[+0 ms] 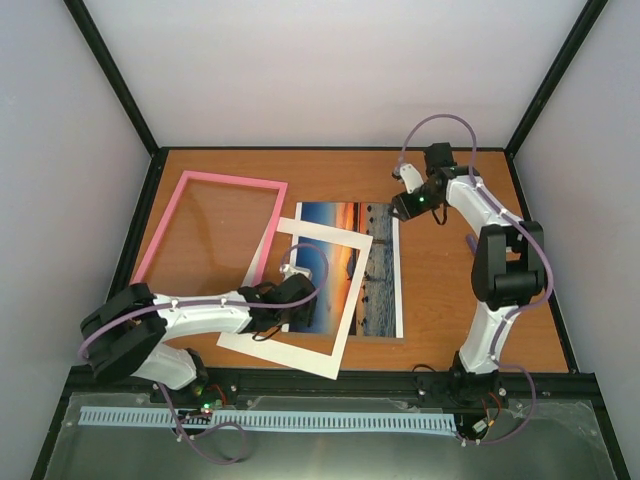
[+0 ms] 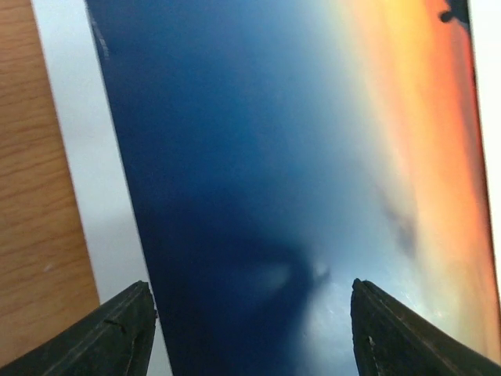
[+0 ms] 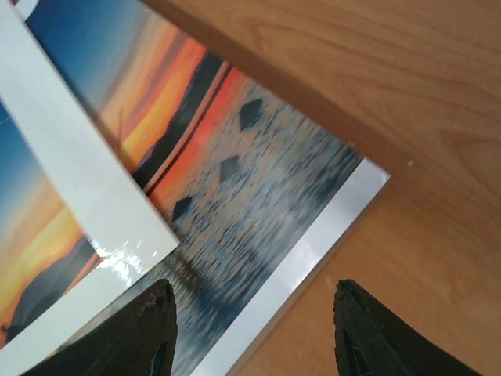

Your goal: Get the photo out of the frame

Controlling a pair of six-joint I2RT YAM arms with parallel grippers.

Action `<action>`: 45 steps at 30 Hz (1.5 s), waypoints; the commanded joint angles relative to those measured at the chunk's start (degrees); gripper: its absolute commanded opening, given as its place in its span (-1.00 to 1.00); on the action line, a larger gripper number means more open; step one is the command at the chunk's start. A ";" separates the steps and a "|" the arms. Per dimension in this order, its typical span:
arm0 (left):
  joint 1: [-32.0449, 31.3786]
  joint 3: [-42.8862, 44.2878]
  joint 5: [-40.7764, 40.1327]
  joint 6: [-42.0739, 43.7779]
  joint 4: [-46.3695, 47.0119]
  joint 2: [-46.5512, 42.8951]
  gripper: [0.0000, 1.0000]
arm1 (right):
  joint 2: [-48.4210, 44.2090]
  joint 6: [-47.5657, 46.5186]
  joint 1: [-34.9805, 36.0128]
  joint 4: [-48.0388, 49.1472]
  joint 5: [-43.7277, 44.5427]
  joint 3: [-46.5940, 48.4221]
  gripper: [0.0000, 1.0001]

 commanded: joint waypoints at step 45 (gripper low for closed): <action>3.86 5.21 8.71 1.24 1.69 9.43 0.35 | 19.80 4.81 -2.02 5.67 -8.24 12.59 0.29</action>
